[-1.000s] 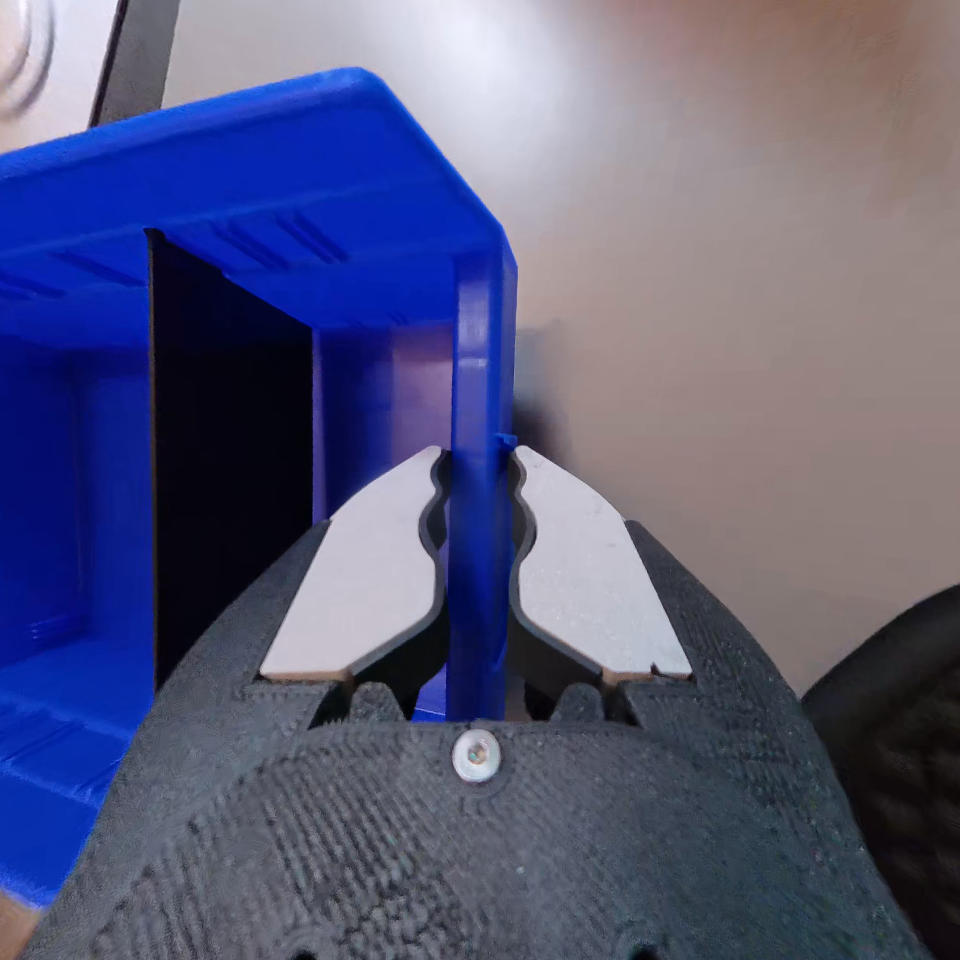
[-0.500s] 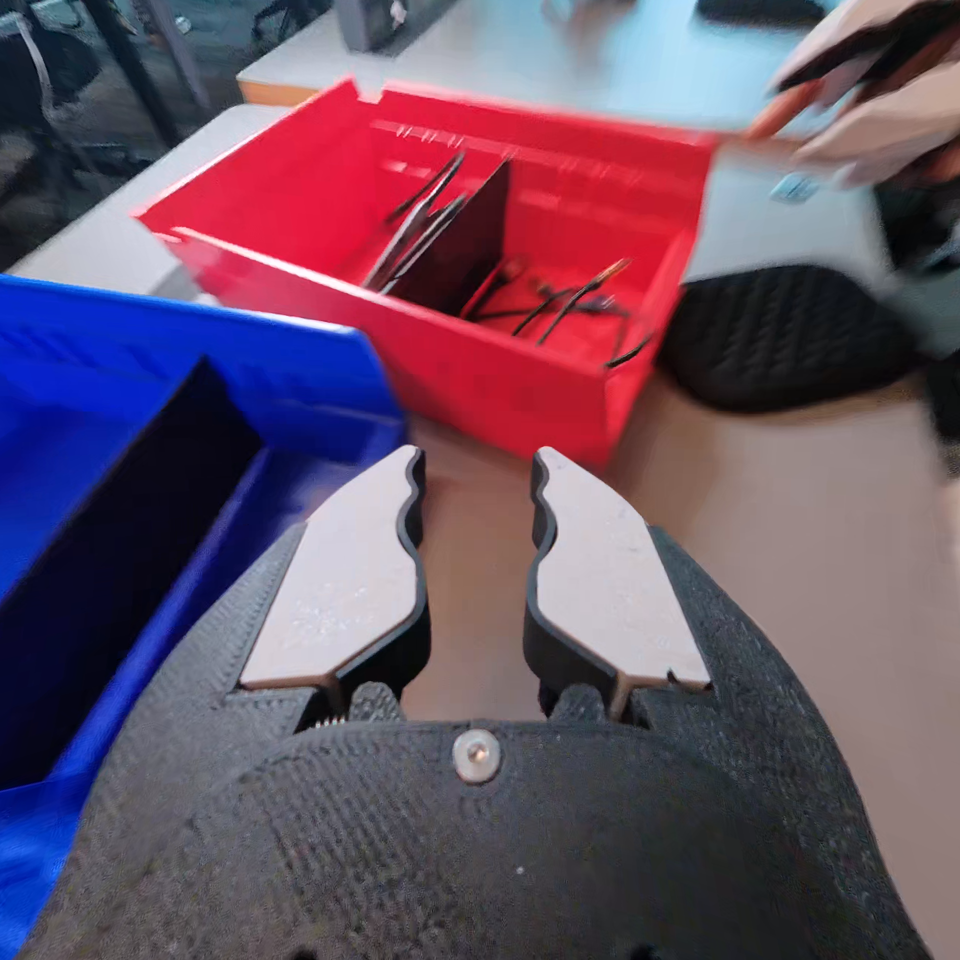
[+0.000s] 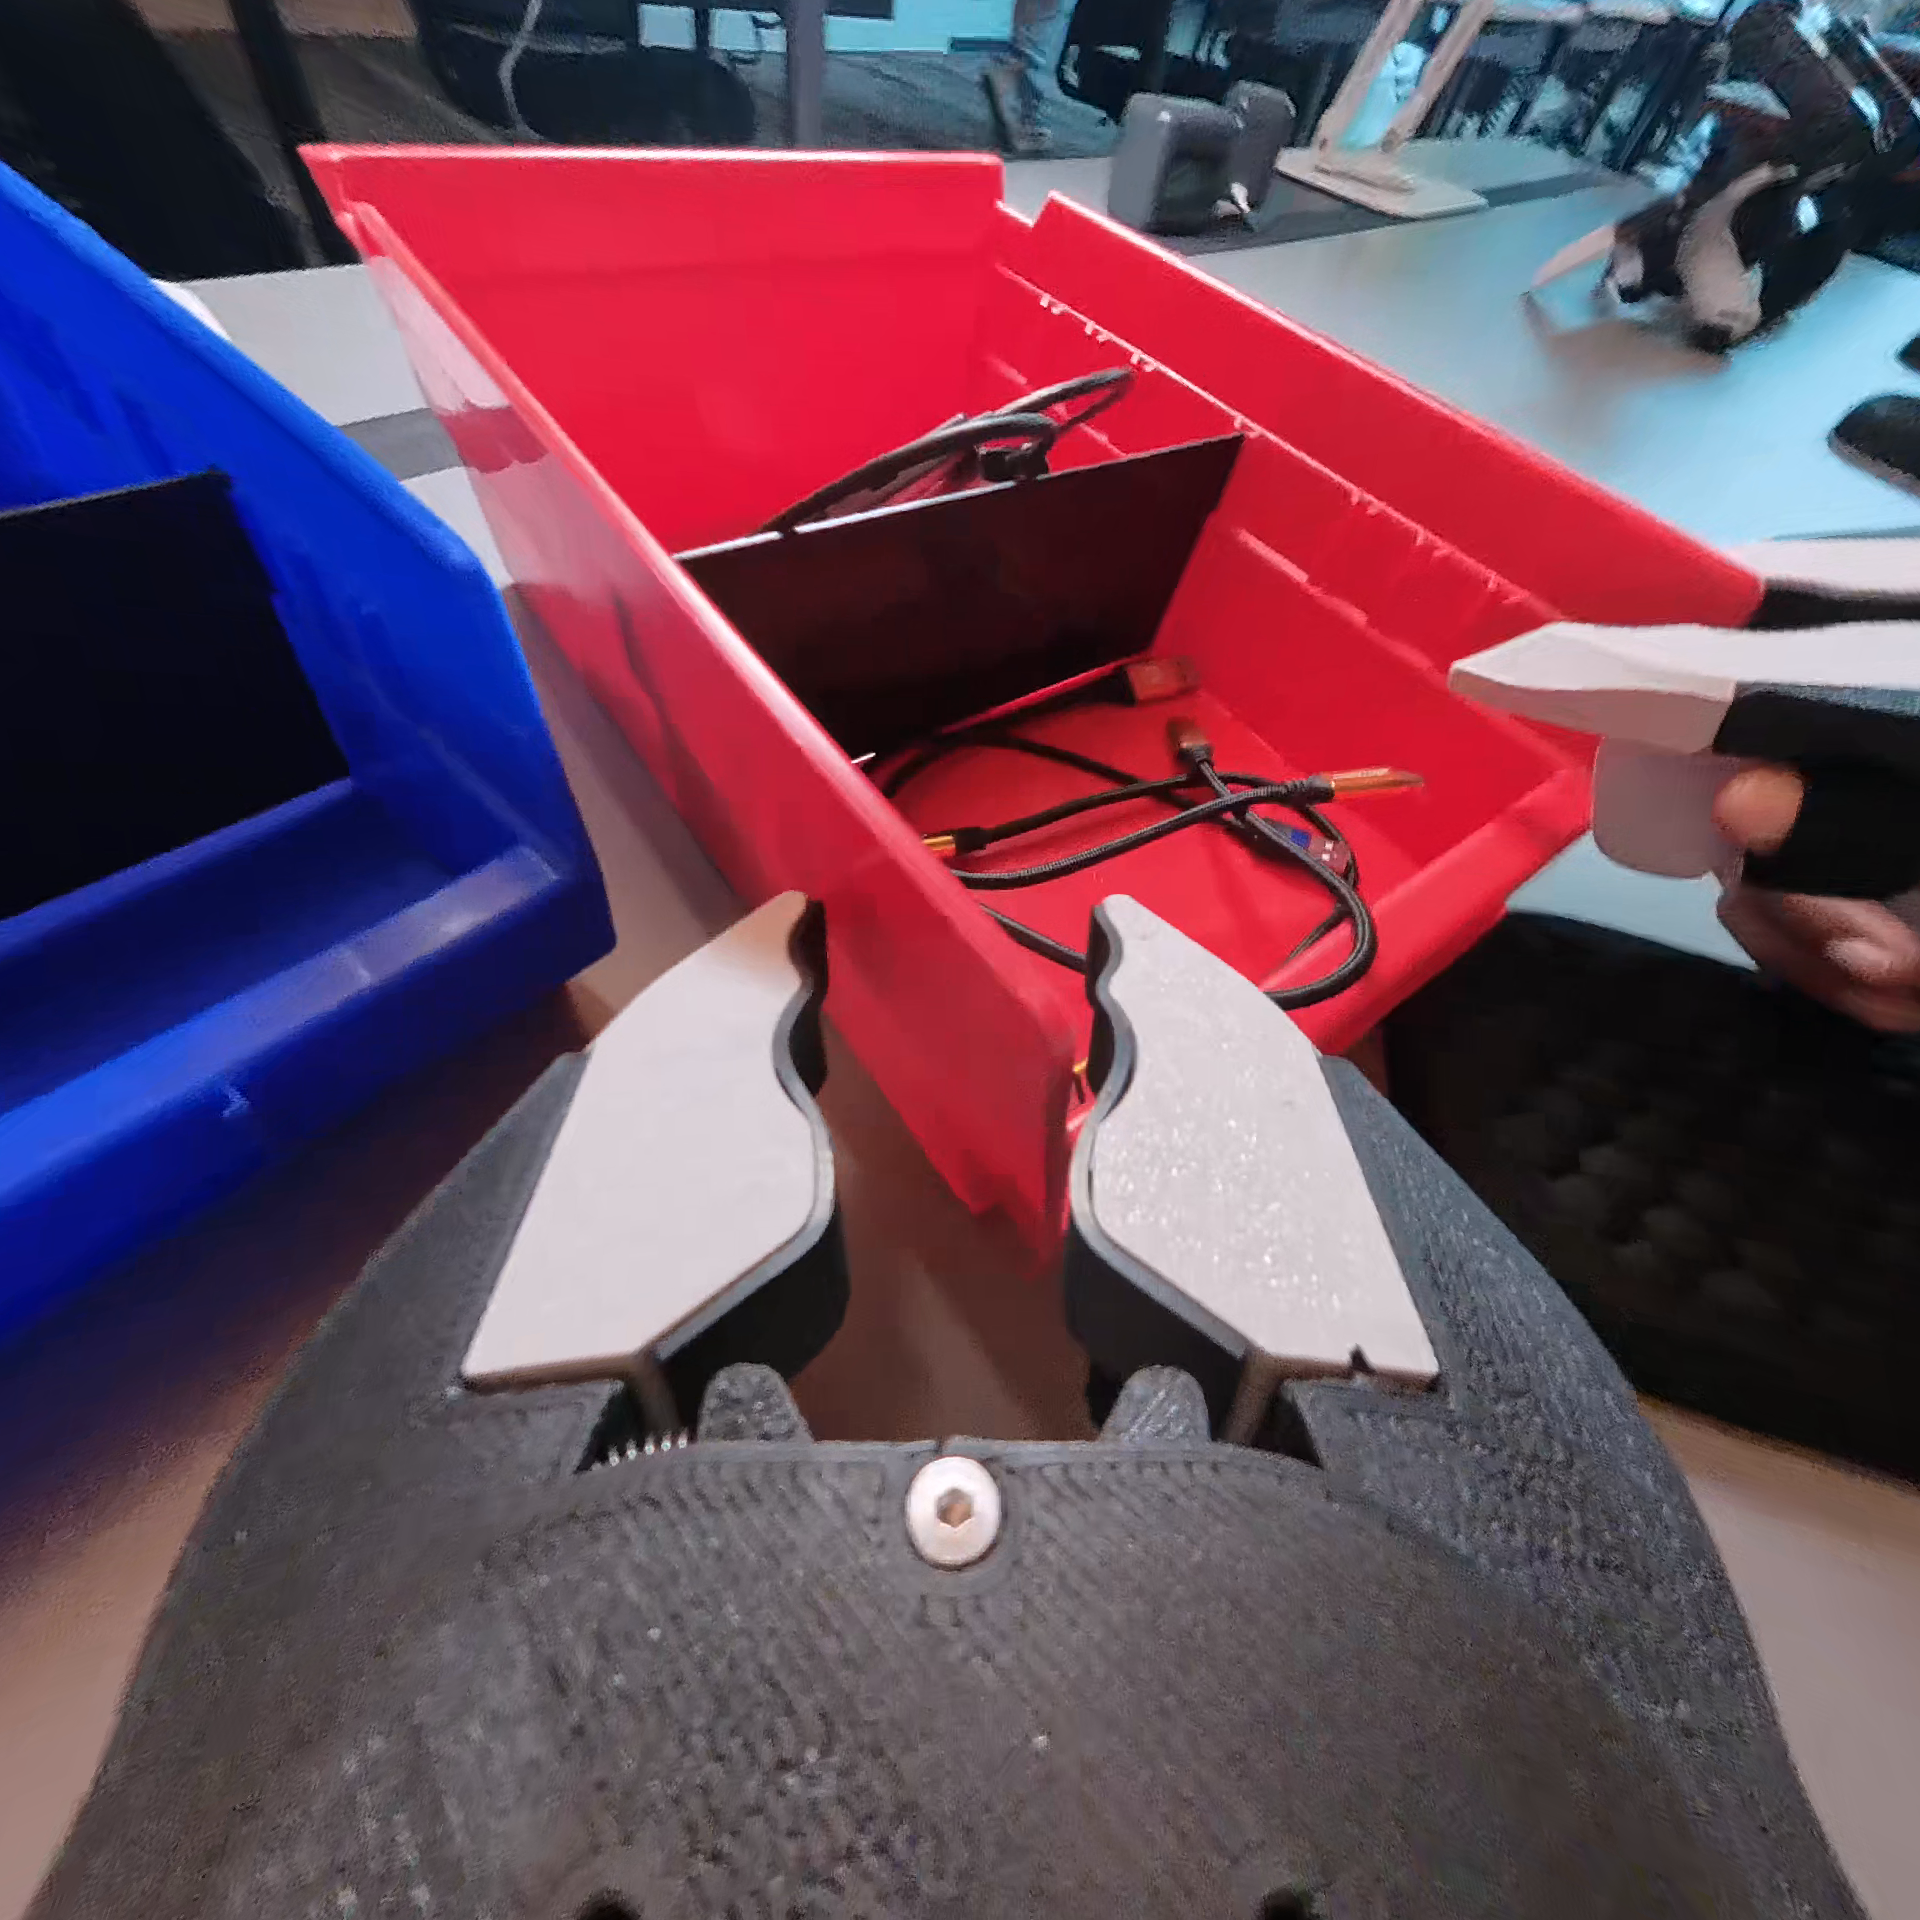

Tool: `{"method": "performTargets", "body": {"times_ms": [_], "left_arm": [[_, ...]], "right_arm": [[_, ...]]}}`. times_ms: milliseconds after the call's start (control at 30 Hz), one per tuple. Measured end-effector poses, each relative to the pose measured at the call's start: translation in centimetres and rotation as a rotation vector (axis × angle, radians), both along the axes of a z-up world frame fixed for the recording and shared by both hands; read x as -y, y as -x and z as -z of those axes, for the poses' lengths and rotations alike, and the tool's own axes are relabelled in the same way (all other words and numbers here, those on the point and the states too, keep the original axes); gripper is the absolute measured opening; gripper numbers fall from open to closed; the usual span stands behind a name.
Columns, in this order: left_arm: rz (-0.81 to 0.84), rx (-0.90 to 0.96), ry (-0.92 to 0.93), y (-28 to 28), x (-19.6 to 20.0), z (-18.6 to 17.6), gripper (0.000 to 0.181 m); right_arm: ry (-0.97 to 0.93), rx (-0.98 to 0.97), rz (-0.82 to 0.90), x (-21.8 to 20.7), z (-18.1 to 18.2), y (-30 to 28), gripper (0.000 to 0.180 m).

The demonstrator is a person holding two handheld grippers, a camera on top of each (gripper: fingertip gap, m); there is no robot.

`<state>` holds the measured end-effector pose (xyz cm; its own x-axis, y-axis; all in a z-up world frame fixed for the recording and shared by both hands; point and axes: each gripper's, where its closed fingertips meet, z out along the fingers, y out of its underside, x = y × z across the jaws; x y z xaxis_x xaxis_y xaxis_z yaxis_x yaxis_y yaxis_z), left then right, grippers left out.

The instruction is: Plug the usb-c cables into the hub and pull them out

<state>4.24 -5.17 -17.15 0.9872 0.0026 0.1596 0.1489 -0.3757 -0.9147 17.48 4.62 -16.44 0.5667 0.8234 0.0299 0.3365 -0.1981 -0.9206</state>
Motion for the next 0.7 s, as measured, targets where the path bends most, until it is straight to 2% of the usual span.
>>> {"method": "performTargets", "body": {"times_ms": [33, 100, 233, 300, 400, 567, 700], "left_arm": [[-0.02, 0.018, -0.001, 0.2, -0.2, -0.1, 0.045], [-0.046, 0.039, -0.013, 0.6, -0.4, -0.3, 0.037], [-0.064, -0.064, -0.013, 0.5, -0.4, -1.2, 0.026], [-0.061, -0.083, -0.041, 0.3, -0.2, -2.9, 0.025], [-0.071, -0.114, -0.119, 0.5, 0.9, -7.1, 0.023], [-0.155, -0.168, -0.248, 3.9, 6.2, -15.3, 0.023], [-0.323, -0.228, -0.308, 9.7, 13.6, -19.7, 0.022]], "right_arm": [[-0.001, -0.008, 0.018, -0.2, -0.1, -0.2, 0.018], [-0.016, -0.026, 0.045, -0.6, -0.4, -0.5, 0.011], [-0.075, -0.043, 0.087, -0.4, -1.8, -1.2, 0.009], [-0.116, -0.071, 0.094, 0.2, -3.7, -1.6, 0.009], [-0.199, -0.118, 0.071, 1.7, -8.6, -1.5, 0.01], [-0.302, -0.225, -0.061, 6.4, -17.2, 2.9, 0.012], [-0.322, -0.299, -0.222, 11.9, -20.8, 10.6, 0.013]]}}
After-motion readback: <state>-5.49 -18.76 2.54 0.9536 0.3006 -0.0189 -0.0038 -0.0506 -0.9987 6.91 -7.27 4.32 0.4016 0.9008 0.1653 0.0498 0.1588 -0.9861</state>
